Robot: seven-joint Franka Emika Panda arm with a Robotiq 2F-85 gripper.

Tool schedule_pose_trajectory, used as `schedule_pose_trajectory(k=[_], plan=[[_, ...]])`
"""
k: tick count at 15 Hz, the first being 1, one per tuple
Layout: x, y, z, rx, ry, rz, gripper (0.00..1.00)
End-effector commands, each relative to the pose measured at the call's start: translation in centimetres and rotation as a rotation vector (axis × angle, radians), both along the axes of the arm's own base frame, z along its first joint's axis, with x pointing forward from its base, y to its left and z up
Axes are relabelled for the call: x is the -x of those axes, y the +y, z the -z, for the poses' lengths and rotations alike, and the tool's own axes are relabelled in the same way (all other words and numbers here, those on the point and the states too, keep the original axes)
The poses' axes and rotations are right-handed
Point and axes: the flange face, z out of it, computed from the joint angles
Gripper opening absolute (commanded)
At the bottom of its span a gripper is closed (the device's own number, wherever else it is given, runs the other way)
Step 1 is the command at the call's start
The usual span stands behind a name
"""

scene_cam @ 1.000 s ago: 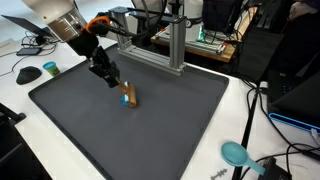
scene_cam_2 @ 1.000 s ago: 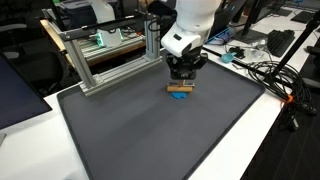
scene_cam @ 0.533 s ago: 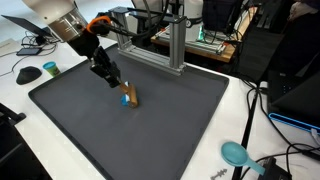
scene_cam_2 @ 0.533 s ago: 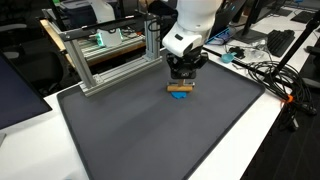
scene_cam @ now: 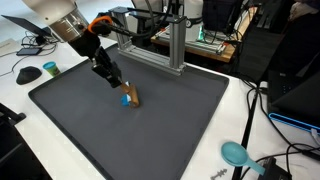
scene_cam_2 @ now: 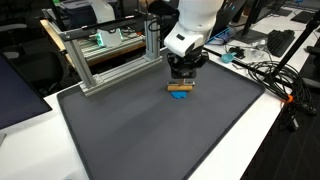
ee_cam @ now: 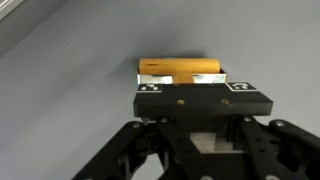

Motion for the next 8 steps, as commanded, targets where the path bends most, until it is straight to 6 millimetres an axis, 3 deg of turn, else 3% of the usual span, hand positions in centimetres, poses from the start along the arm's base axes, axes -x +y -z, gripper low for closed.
schedule_pose_trajectory(k=[1, 8], plan=[[0.28, 1.66, 4.78, -0.019, 0.059, -0.042, 0.22], [0.14, 1.73, 4.88, -0.014, 0.063, -0.042, 0.22]])
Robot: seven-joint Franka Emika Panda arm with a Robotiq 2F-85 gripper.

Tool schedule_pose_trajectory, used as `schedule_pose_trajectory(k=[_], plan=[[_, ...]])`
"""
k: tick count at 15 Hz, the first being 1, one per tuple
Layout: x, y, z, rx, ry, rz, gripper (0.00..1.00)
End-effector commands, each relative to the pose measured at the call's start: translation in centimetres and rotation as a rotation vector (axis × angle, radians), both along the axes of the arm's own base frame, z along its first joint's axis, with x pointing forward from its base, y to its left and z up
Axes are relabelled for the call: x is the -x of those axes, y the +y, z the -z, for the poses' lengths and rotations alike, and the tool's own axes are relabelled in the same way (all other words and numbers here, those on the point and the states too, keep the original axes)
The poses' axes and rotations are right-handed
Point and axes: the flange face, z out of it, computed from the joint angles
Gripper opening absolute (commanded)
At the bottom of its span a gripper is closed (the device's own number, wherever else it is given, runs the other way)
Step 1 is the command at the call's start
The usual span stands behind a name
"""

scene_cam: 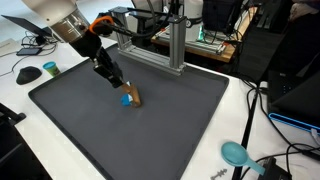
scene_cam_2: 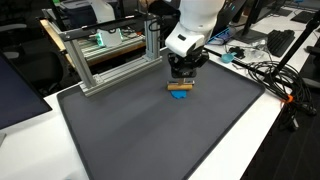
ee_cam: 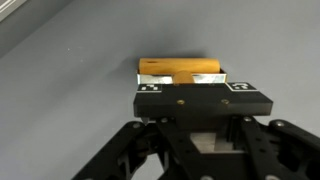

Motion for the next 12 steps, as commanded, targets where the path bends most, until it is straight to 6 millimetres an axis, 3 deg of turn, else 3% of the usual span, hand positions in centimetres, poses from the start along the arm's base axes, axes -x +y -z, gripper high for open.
schedule_pose_trajectory(k=[1, 12], plan=[[0.1, 1.3, 4.7, -0.009, 0.053, -0.022, 0.22], [-0.9, -0.2, 3.7, 0.095, -0.068, 0.109, 0.22]])
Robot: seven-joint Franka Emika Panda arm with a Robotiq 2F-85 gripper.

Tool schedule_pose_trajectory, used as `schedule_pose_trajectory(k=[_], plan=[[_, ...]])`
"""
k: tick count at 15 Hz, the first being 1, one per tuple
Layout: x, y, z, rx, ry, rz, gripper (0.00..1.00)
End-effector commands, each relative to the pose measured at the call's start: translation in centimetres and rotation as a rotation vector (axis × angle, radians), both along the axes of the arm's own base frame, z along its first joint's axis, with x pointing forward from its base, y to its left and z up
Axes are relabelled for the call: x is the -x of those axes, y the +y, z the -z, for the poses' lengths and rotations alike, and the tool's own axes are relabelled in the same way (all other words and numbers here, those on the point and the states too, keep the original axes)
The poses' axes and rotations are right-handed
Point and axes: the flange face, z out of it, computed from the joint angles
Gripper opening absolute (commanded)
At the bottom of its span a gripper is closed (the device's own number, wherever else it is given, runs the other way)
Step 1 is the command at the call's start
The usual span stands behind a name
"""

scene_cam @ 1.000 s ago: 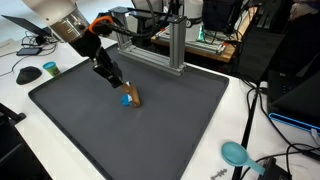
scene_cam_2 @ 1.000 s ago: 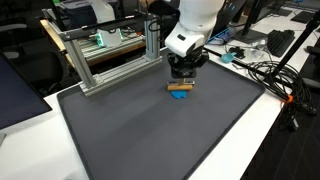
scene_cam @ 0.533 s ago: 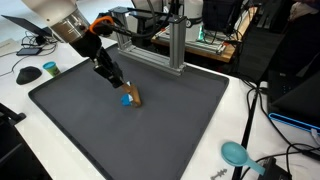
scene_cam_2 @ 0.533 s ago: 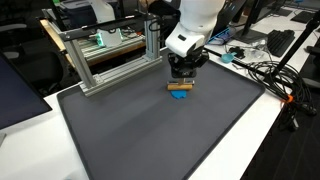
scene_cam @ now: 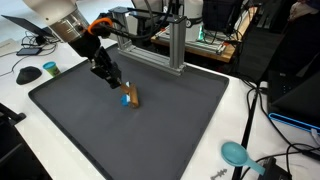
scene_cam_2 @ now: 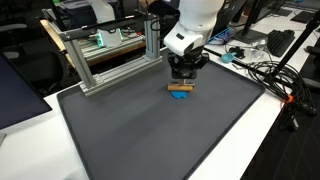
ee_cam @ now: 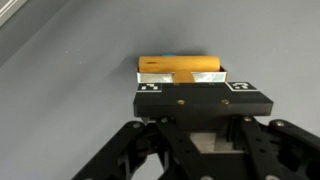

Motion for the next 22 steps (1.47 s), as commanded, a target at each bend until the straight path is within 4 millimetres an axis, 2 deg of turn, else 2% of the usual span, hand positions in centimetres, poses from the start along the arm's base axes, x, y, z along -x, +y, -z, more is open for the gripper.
schedule_pose_trajectory(k=[1, 22], plan=[[-0.8, 0.1, 3.8, 0.074, -0.063, 0.032, 0.22], [-0.6, -1.5, 3.8, 0.115, -0.149, 0.034, 0.22]])
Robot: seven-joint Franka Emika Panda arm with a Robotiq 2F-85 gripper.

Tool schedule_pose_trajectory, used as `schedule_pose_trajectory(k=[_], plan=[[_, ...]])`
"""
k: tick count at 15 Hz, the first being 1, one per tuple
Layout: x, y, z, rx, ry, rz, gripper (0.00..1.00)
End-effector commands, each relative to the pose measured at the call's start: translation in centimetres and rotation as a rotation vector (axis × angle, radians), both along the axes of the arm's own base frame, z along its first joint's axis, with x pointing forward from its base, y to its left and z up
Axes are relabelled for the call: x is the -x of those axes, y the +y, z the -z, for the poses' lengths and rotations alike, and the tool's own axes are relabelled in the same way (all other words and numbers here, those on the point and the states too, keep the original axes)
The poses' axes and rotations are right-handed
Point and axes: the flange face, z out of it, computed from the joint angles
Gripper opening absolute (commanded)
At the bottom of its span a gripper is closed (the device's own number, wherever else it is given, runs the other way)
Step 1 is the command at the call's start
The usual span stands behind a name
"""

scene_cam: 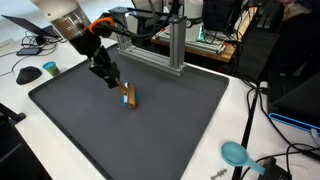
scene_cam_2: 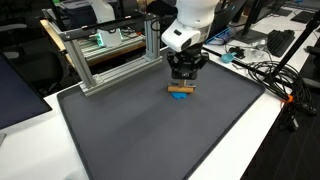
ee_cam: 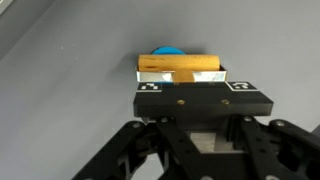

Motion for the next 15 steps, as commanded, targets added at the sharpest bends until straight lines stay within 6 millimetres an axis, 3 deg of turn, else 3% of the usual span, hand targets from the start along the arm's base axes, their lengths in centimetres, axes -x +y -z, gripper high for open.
schedule_pose_trajectory(k=[1, 11, 15], plan=[[-1.2, -1.5, 4.2, 0.092, -0.103, -0.004, 0.22], [-1.3, -2.5, 3.8, 0.117, -0.132, -0.013, 0.22], [-2.3, -3.9, 3.8, 0.179, -0.222, -0.011, 0.22]])
